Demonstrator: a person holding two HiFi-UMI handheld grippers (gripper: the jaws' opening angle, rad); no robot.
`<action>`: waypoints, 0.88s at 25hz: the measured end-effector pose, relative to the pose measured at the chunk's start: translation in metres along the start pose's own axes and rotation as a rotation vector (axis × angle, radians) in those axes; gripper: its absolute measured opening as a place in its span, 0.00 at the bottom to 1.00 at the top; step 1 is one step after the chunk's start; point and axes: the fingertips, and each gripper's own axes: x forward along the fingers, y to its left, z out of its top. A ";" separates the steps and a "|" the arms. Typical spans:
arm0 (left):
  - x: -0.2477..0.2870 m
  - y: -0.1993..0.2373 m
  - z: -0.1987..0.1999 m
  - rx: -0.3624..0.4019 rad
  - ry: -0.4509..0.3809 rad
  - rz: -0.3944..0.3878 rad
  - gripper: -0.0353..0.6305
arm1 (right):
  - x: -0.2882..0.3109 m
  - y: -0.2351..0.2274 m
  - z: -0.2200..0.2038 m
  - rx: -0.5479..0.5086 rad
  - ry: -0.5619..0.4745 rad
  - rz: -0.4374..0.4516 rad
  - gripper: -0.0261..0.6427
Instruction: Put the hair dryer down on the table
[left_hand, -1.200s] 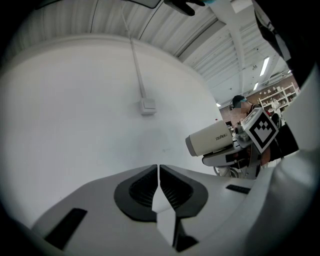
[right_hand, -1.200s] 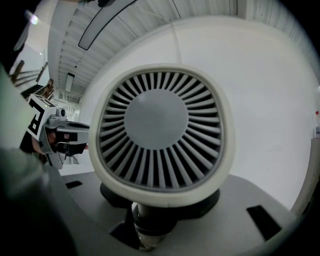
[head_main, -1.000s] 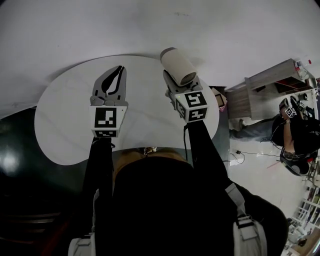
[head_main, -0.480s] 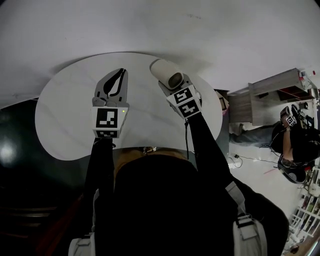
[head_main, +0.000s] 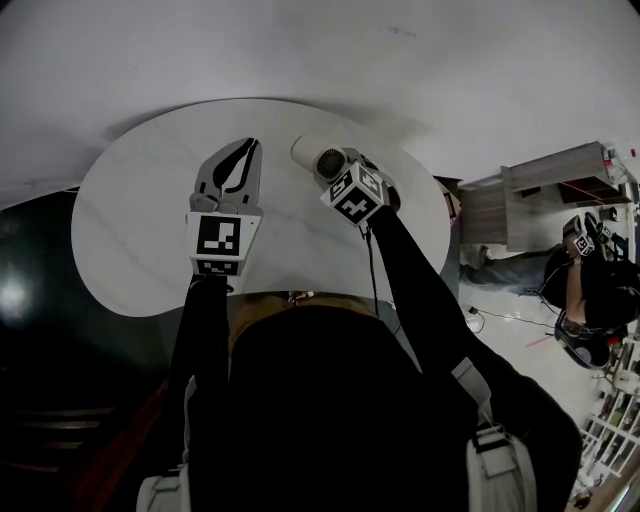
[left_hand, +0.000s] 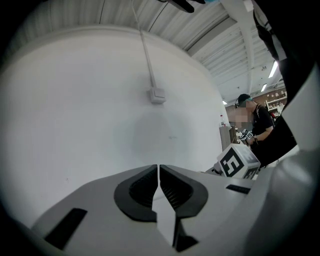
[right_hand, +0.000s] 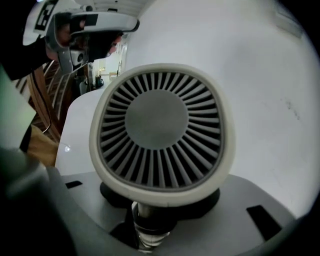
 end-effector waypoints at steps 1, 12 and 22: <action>0.000 0.000 -0.001 -0.005 0.005 0.003 0.09 | 0.004 0.002 -0.004 -0.019 0.022 0.006 0.35; -0.005 0.010 -0.010 -0.004 0.022 -0.004 0.09 | 0.044 0.030 -0.036 -0.158 0.235 0.108 0.35; -0.013 0.014 -0.020 0.012 0.045 0.015 0.09 | 0.064 0.024 -0.070 -0.196 0.364 0.075 0.35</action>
